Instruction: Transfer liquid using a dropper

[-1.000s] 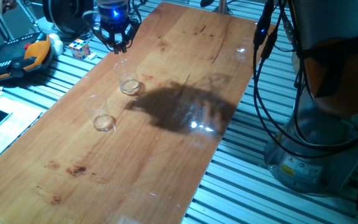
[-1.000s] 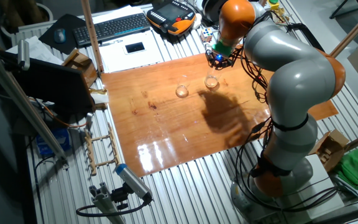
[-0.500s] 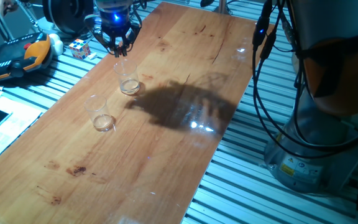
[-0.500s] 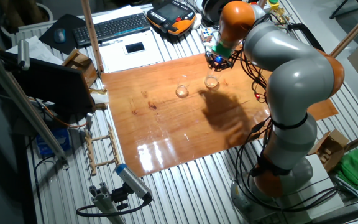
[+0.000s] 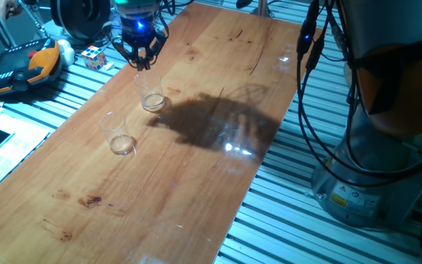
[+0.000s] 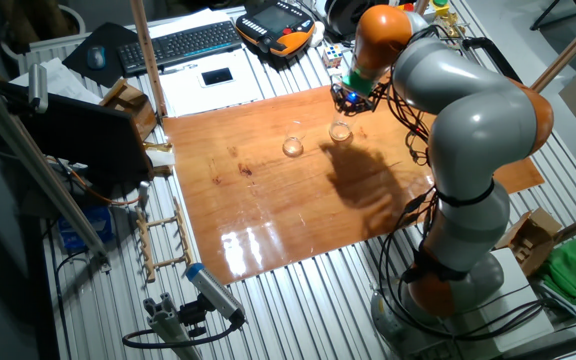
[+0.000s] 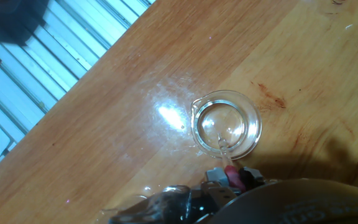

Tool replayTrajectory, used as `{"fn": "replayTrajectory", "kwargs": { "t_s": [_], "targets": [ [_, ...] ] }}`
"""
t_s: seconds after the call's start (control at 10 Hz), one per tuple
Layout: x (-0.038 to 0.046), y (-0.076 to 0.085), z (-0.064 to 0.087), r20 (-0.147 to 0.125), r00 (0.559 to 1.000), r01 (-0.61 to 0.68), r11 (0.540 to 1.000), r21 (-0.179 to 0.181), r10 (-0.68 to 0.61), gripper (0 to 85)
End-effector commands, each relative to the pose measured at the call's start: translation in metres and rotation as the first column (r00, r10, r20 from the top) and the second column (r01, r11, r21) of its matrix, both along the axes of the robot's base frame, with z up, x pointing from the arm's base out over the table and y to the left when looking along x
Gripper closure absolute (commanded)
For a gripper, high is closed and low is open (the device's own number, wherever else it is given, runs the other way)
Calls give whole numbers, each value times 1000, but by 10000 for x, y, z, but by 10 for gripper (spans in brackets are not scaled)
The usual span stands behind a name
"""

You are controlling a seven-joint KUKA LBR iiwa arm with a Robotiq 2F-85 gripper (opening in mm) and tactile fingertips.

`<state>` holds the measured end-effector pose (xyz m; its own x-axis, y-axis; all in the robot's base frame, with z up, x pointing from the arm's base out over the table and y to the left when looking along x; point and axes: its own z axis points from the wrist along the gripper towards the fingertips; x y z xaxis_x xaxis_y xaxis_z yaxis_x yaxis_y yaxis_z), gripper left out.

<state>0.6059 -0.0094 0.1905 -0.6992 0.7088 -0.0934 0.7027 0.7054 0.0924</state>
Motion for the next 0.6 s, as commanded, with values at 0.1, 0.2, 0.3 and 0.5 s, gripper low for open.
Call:
{"fn": "replayTrajectory", "kwargs": {
  "t_s": [0.1, 0.2, 0.3, 0.5],
  "targets": [
    [0, 5, -38, 1, 1000, 0, 1000, 3, 0, 677],
    [-1, 4, -56, 2, 1000, 0, 1000, 4, 0, 680],
    [1, 3, -84, 4, 1000, 0, 1000, 9, 0, 690],
    [1, -4, -123, 7, 1000, 0, 1000, 14, 0, 700]
  ]
}}
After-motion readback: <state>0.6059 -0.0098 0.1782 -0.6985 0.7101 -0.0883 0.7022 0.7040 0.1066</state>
